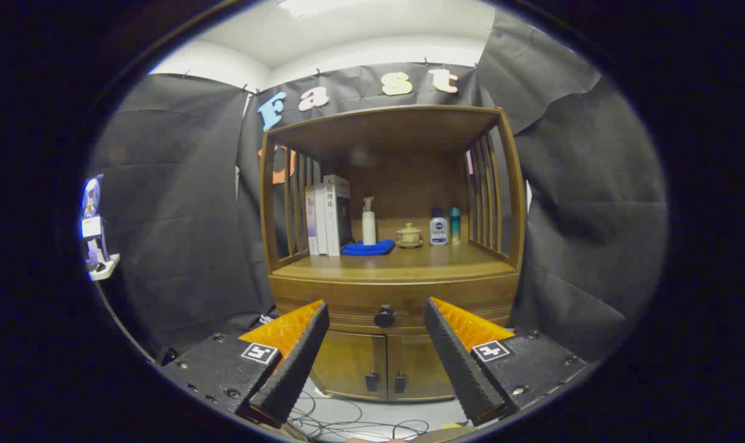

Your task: Pull open the drawer, take out the items inside it, and place them on the countertop above the cabinet.

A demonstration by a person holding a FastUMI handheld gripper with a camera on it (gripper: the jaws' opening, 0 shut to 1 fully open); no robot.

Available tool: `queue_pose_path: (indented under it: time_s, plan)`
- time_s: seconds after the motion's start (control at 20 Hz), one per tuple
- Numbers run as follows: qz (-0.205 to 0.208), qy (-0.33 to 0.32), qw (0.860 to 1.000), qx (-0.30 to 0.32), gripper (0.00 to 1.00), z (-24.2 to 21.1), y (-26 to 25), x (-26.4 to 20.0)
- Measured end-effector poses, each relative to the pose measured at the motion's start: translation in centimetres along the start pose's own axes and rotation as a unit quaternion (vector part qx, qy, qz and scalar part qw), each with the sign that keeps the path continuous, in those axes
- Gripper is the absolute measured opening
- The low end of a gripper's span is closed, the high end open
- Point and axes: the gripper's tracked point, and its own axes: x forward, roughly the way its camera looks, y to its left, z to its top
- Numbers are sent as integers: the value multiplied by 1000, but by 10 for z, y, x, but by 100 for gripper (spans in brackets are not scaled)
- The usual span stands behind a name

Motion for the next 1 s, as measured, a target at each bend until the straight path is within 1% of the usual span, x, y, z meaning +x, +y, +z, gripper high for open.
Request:
queue_pose_path:
  time_s: [0.55,0.7,0.85,1.0]
  plan:
    - [-39,-5,999,-6,100,-3,-1,6]
    - [-41,1,999,-12,100,-11,2,12]
    - [-42,8,999,-18,100,-21,5,27]
    - [-49,13,998,-42,100,-31,3,61]
